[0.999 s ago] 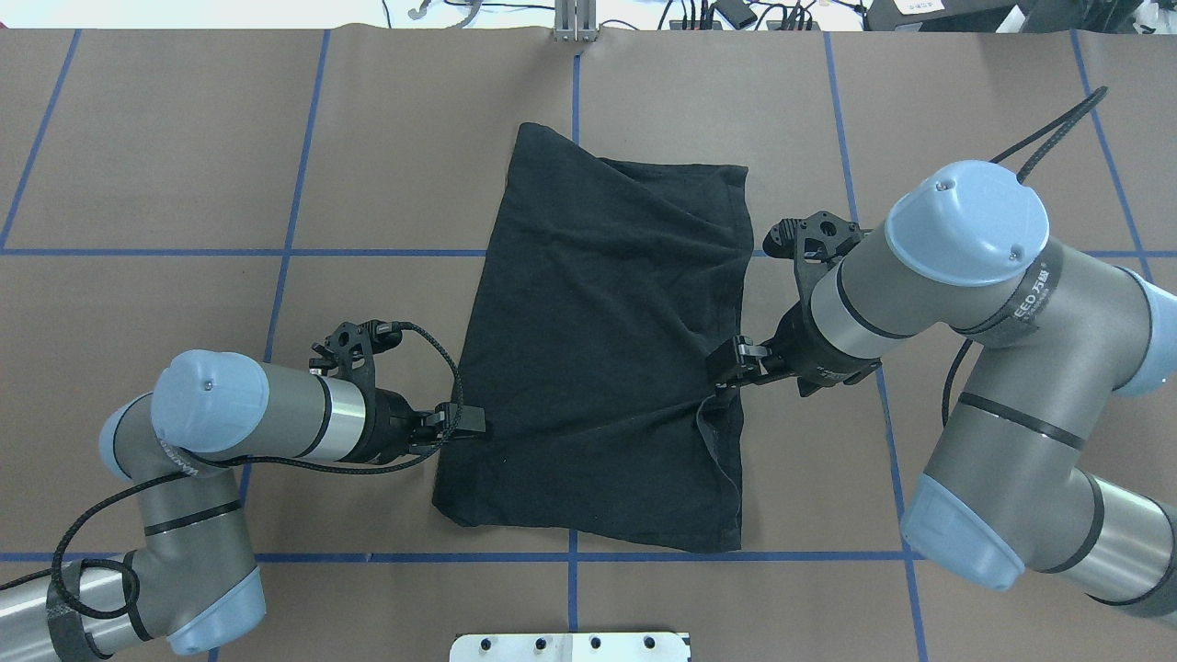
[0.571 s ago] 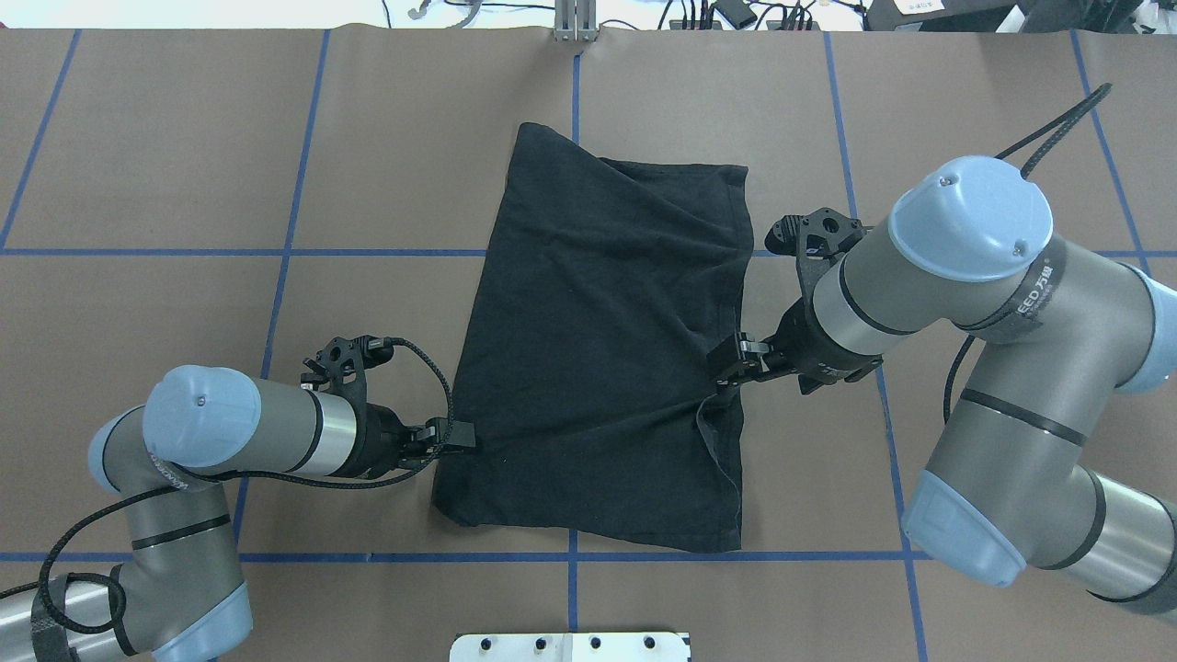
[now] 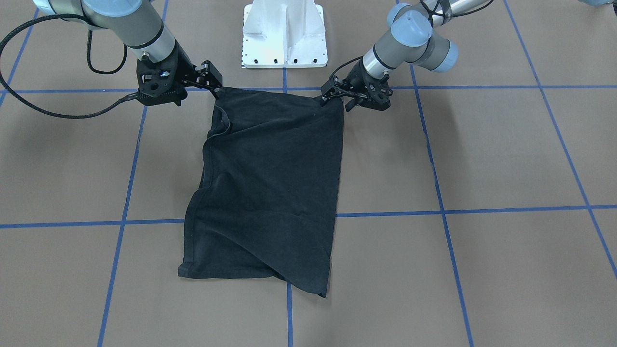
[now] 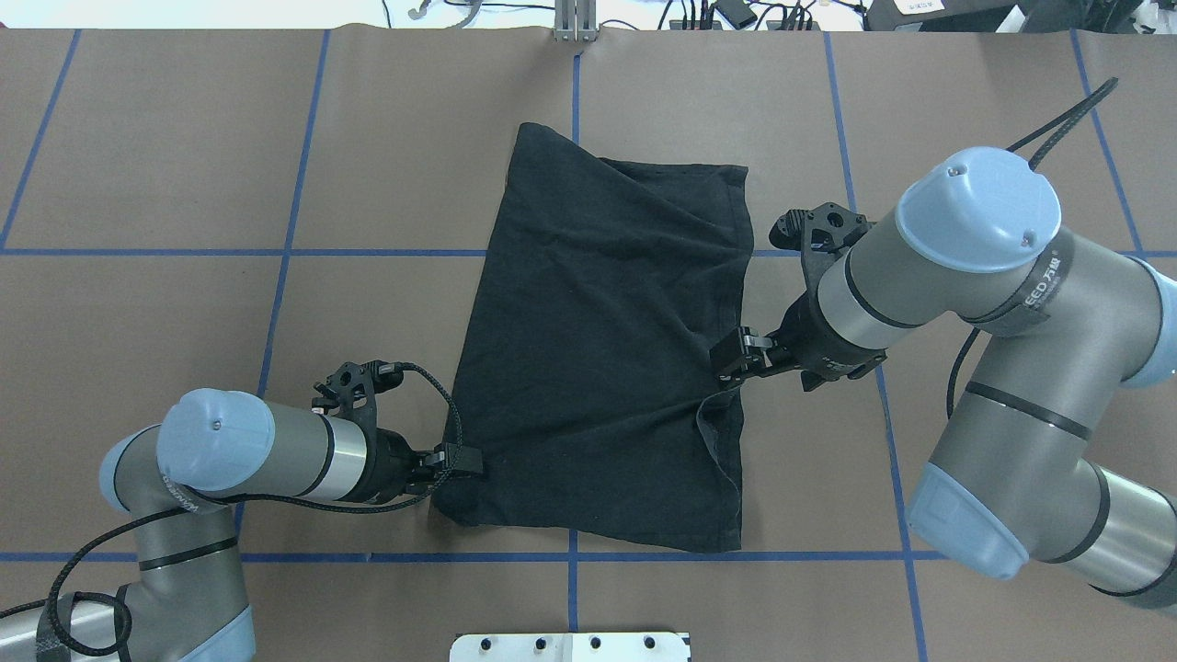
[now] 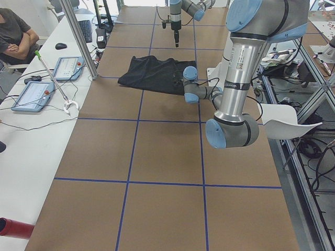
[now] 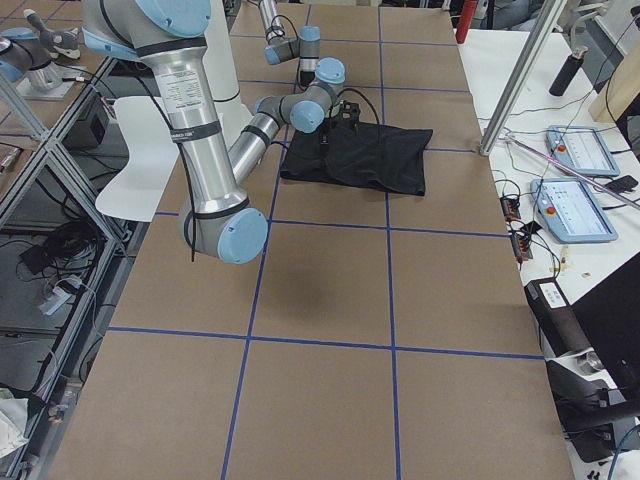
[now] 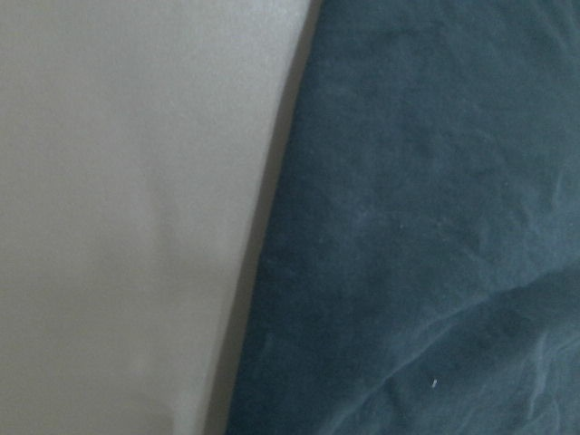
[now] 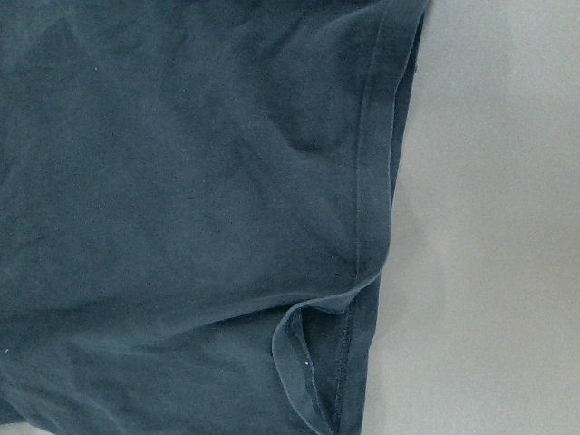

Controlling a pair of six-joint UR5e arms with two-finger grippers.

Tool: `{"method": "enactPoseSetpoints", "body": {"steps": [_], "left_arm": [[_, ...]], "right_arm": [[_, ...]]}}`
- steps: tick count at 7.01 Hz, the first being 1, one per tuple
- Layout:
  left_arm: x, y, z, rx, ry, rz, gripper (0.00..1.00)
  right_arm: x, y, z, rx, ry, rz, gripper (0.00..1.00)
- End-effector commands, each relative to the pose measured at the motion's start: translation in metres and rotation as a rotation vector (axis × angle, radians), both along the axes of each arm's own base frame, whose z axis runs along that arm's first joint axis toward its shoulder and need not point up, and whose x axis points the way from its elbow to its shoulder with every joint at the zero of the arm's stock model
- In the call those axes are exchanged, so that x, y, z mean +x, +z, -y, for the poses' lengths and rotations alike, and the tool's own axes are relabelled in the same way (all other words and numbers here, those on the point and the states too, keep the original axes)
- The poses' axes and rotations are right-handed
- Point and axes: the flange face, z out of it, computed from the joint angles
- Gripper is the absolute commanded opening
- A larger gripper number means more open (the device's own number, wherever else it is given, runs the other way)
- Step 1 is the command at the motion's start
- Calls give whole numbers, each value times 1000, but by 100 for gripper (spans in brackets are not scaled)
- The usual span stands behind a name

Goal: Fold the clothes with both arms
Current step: 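Grasp the near shirt corner with the left gripper while the right gripper holds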

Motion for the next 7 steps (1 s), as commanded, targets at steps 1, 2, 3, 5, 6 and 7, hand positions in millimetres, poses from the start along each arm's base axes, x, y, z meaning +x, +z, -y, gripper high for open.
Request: {"method": "enactPoseSetpoints", "body": {"steps": [1,2,3,5,6,7], "left_arm": [[3,0,-2,-4,4,5,76],[4,1,-2,-5,6,8,65],[4,0,-2,-23,0,4,34],[-3,-13,-5,-69,-9,-23,0],[-15,-28,-7,-67,-7,-37,0],[-32,-58,-17,-76,30,-42,0]], "right_arm": [[3,0,3,-2,4,2,100],[4,0,3,-5,2,5,100],[5,0,4,-4,3,5,100],[5,2,4,-9,3,2,100],[5,6,2,-15,2,-4,100],[3,9,2,-20,0,-9,100]]}}
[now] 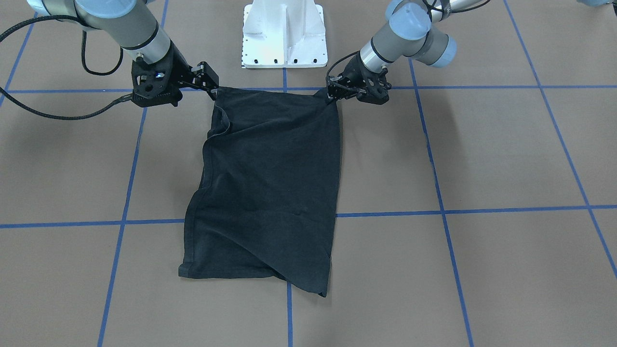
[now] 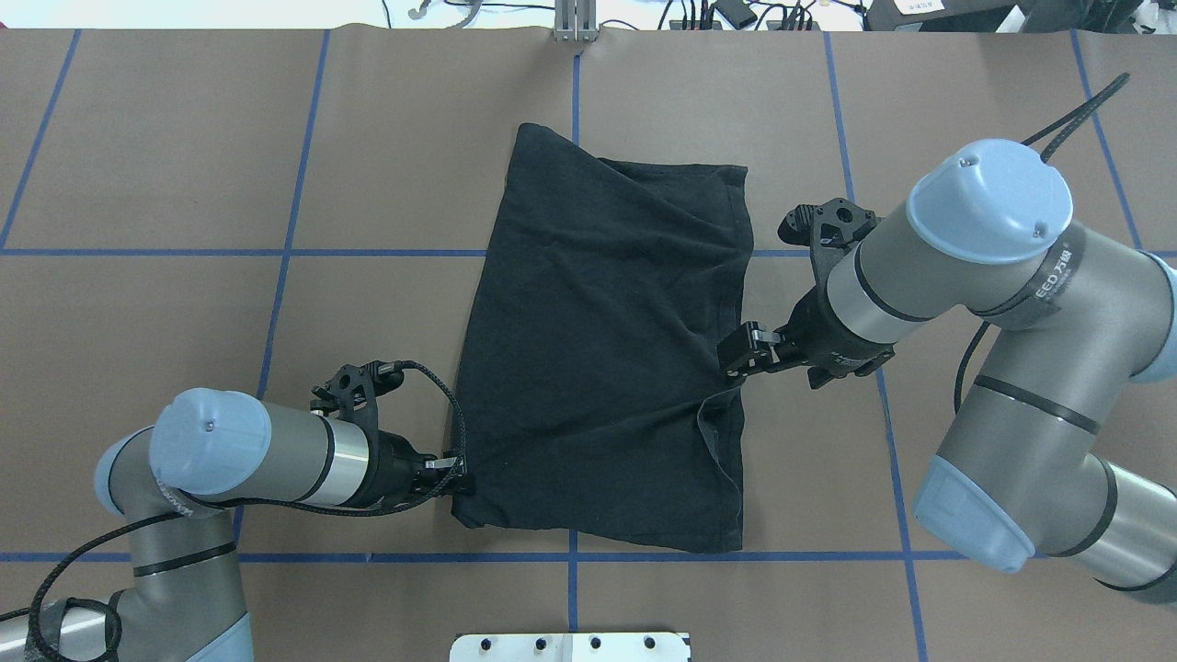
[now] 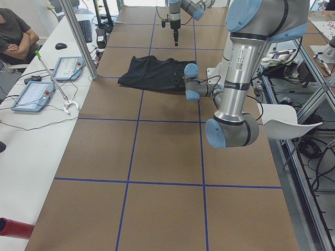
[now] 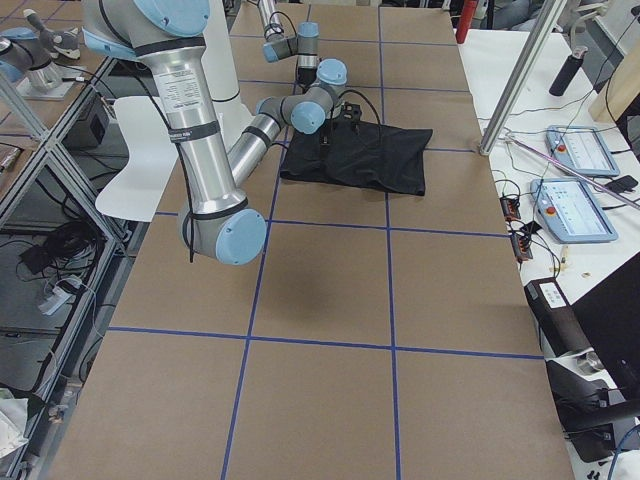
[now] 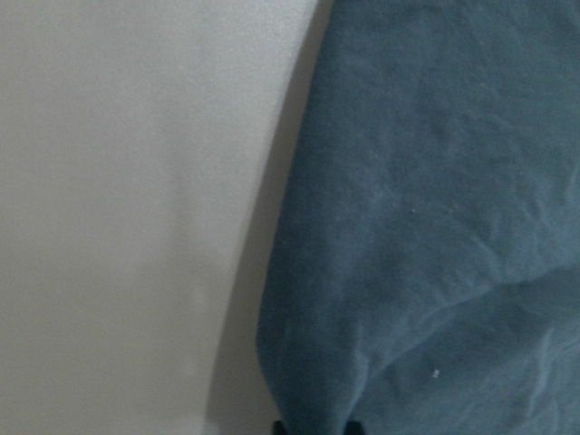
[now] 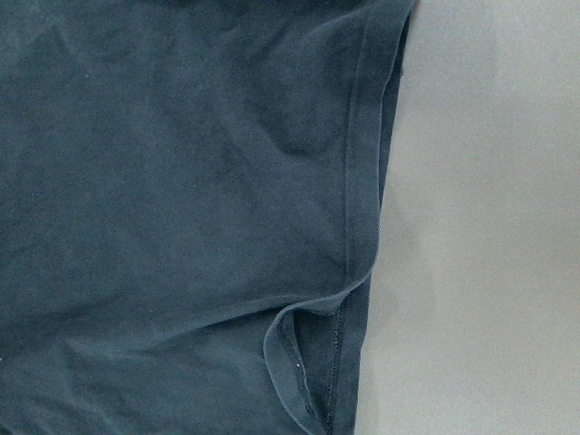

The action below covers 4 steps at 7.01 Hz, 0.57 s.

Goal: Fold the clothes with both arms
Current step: 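Grasp the near shirt corner with the left gripper while the right gripper holds, then pull both near shirt corners toward the robot with both grippers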

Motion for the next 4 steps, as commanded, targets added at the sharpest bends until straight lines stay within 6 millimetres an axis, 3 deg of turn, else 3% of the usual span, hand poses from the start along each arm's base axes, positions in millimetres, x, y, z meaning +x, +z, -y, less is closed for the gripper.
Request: {"method": "enactPoseSetpoints", "body": {"steps": [1,4], "left_arm": [[-30,-52,-17,-23,54,10,0],[-34,-62,-19,-24,56,13,0]], "right_arm": [[-12,3,-14,-43,-4,-10,100],[-76,12,-66,-185,22,12,100]]}}
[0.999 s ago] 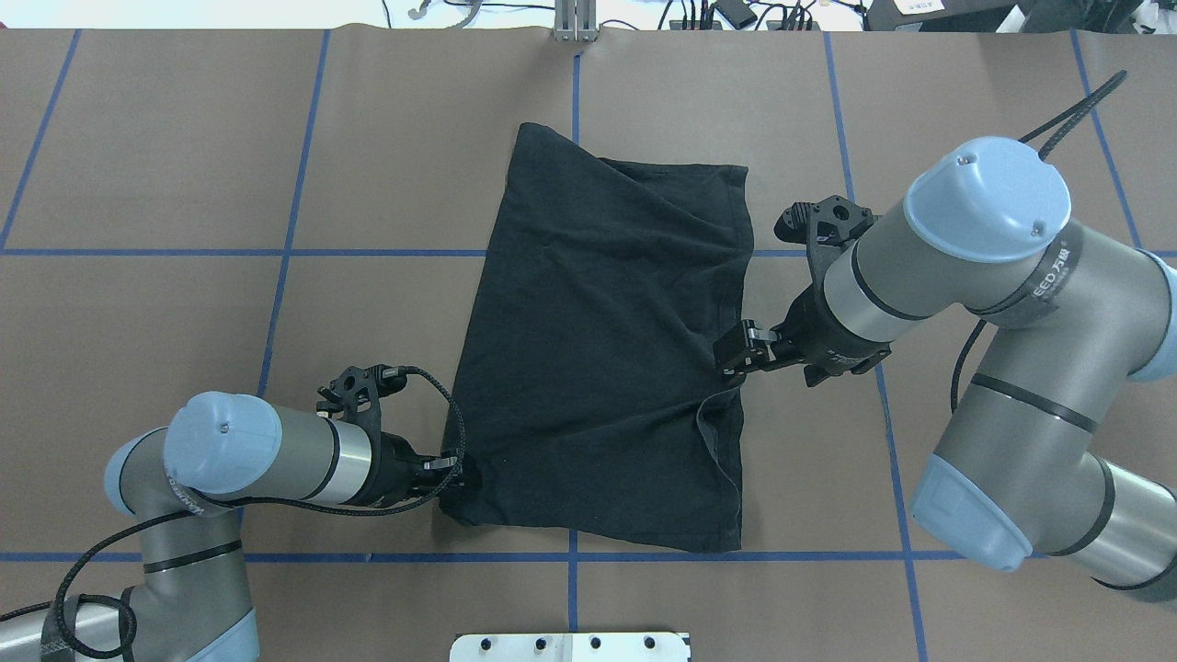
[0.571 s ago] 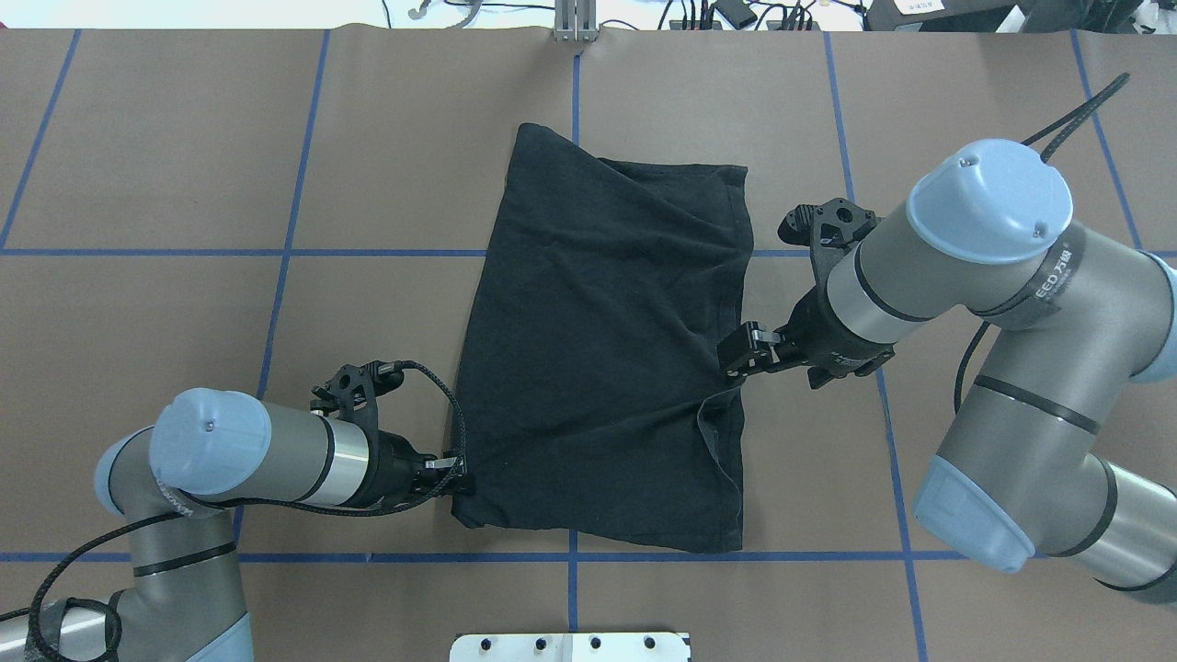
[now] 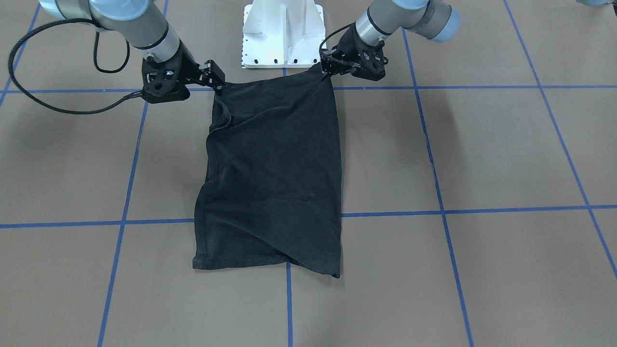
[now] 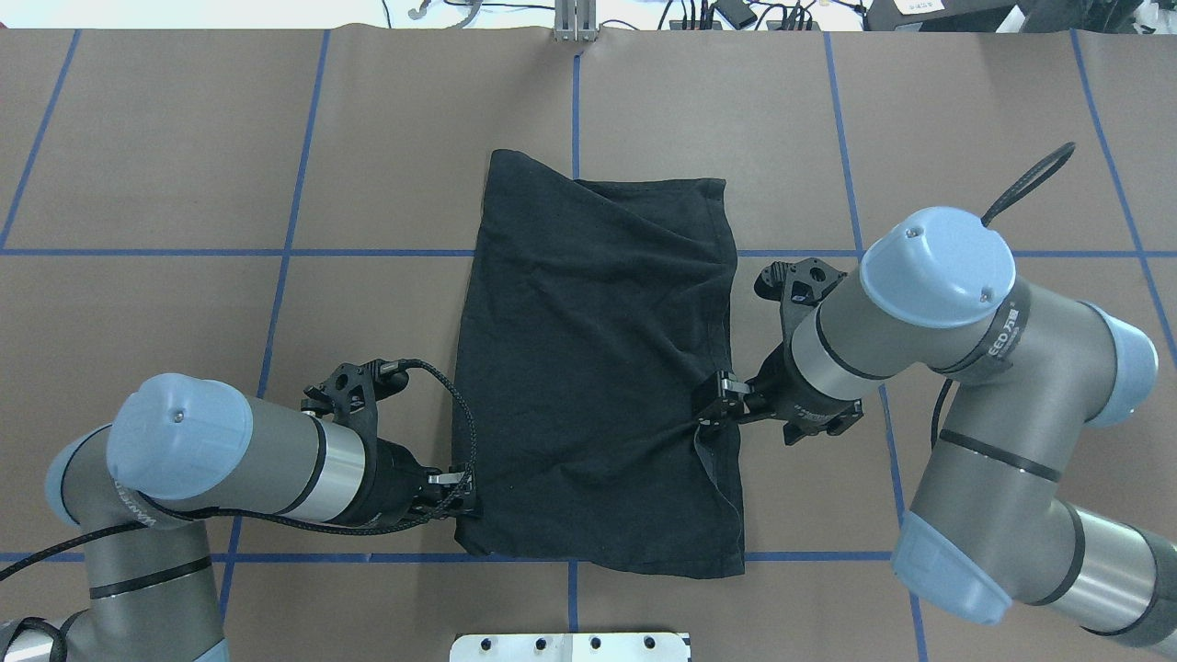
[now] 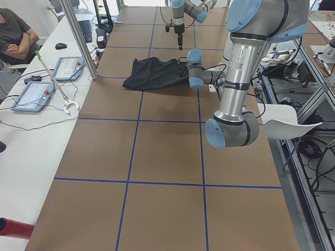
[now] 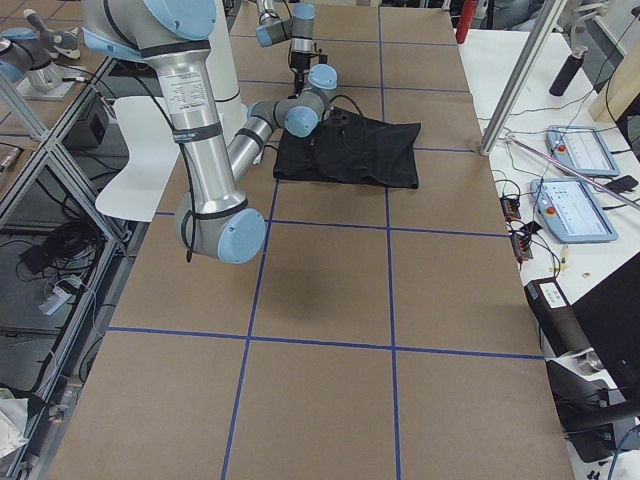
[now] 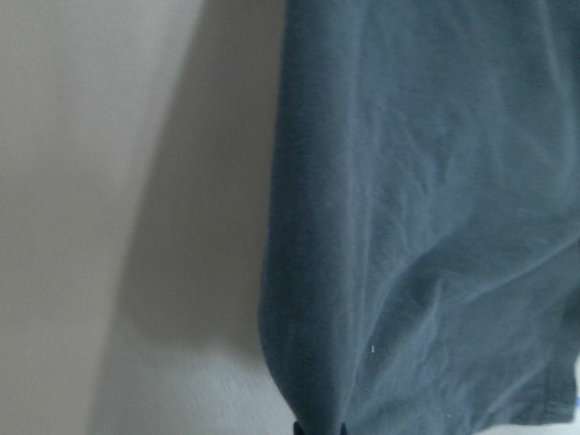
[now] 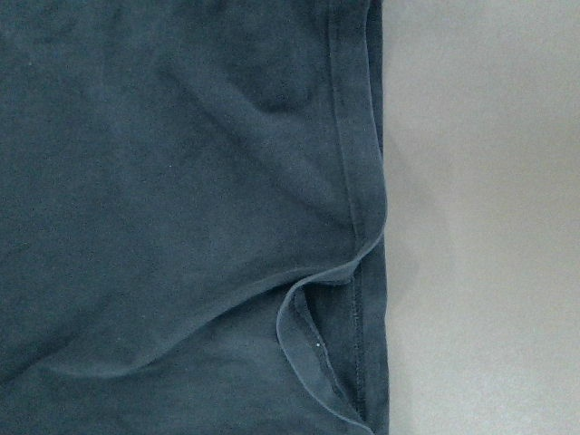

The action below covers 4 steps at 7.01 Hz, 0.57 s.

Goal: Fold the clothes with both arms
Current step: 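Pull both near shirt corners toward the robot with both grippers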

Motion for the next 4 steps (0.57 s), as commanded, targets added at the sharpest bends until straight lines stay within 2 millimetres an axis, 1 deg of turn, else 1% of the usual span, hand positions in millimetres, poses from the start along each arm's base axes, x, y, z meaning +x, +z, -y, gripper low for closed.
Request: {"method": "enactPoseSetpoints", "body": {"steps": [1,2,3,4], "left_arm": [[0,-4,0,0,2,0,0],[1,-2,1,-1,0,3,0],[2,-1,1,-2,0,6,0],[3,-1,1,-2,0,6,0]], "right_arm": [[-54,14,-48,-61,19,-29,100],[-70,22,-58,-110,28,-57,100],[-77,24,-68,-121,19,-60,100],[-83,33,-72,-127,9,-79,100]]}}
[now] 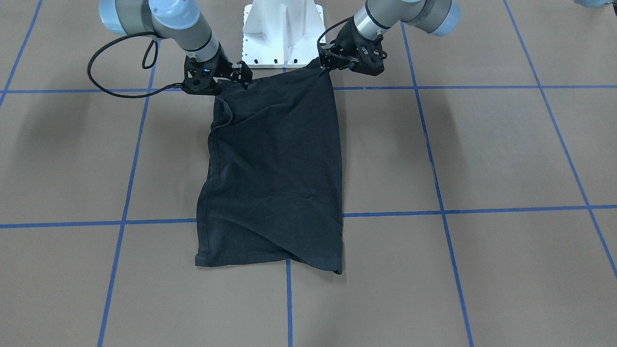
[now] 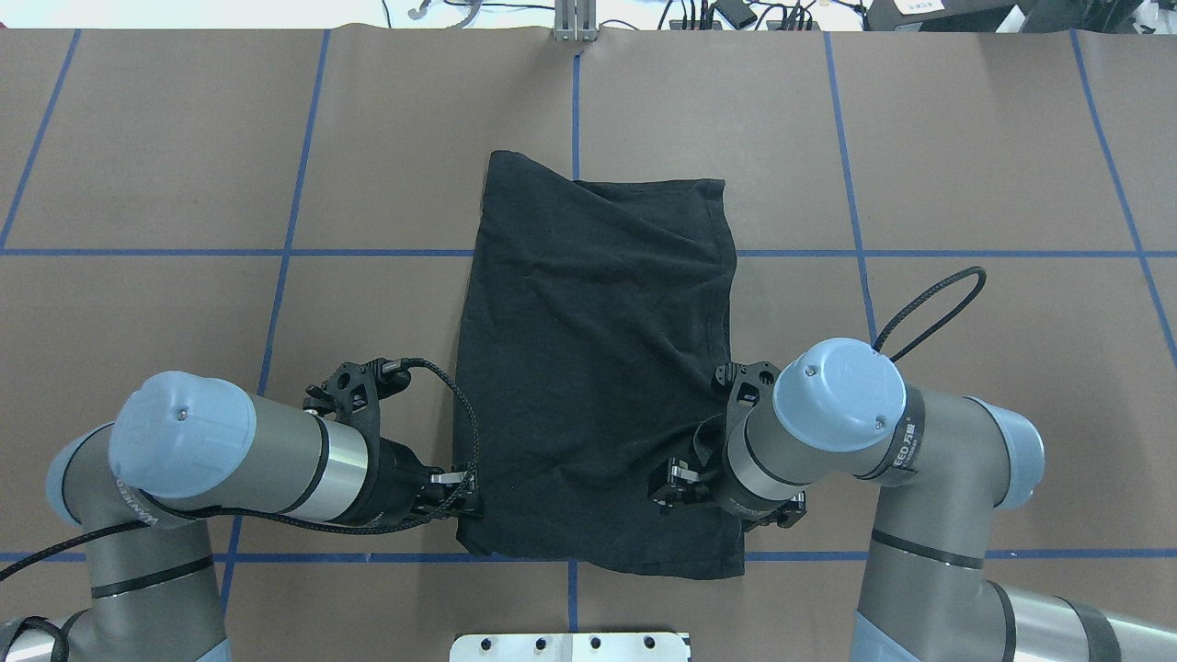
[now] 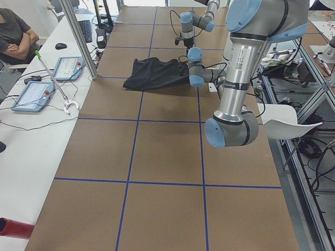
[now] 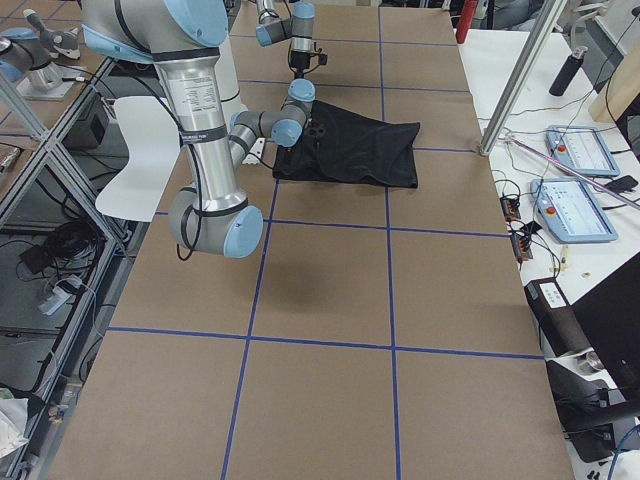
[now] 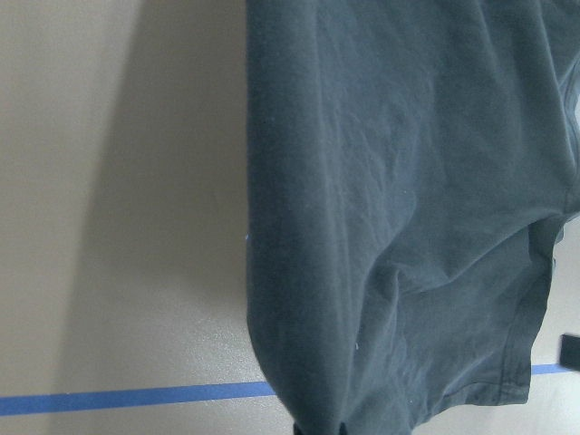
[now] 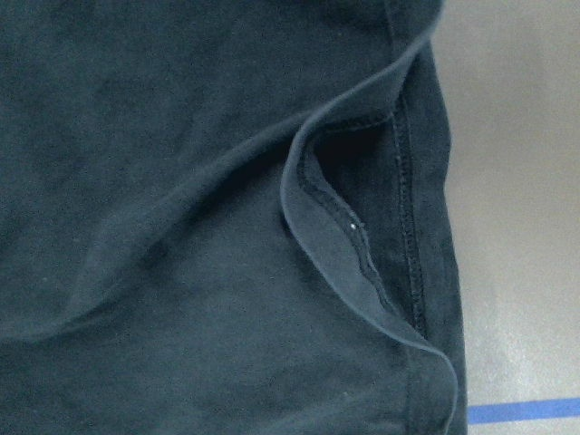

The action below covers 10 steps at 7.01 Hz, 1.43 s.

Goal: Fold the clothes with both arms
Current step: 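Pull both near shirt corners toward the robot with both grippers, then hold the near corners with both grippers while the right gripper adjusts its grip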

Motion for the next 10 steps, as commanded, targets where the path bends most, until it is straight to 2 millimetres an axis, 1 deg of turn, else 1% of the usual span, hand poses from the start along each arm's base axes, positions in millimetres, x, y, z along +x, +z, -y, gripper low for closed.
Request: {"method": "enactPoseSetpoints", "body": {"steps": [1,2,3,6,7,8,9,10], "left_arm": [[1,0,0,0,0,1,0],[1,0,0,0,0,1,0],[1,0,0,0,0,1,0],[1,0,0,0,-2,2,0],[1,0,0,0,-2,2,0],[1,0,0,1,-2,0,0],[1,0,0,1,-2,0,0],[1,0,0,1,-2,0,0]], "right_arm": [[-14,15,-10,-19,-15,-32,100],[-21,22,-10,-27,-20,-48,100],[-26,26,-10,-28,-22,-55,100],[-33,33,-10,-34,-25,-71,100],[-34,34,-9,-35,-23,-75,98],[-35,29,-8,-33,-19,-68,80],[-35,29,-8,-32,-19,-67,53],[-35,29,-8,-32,-19,-67,30]]}}
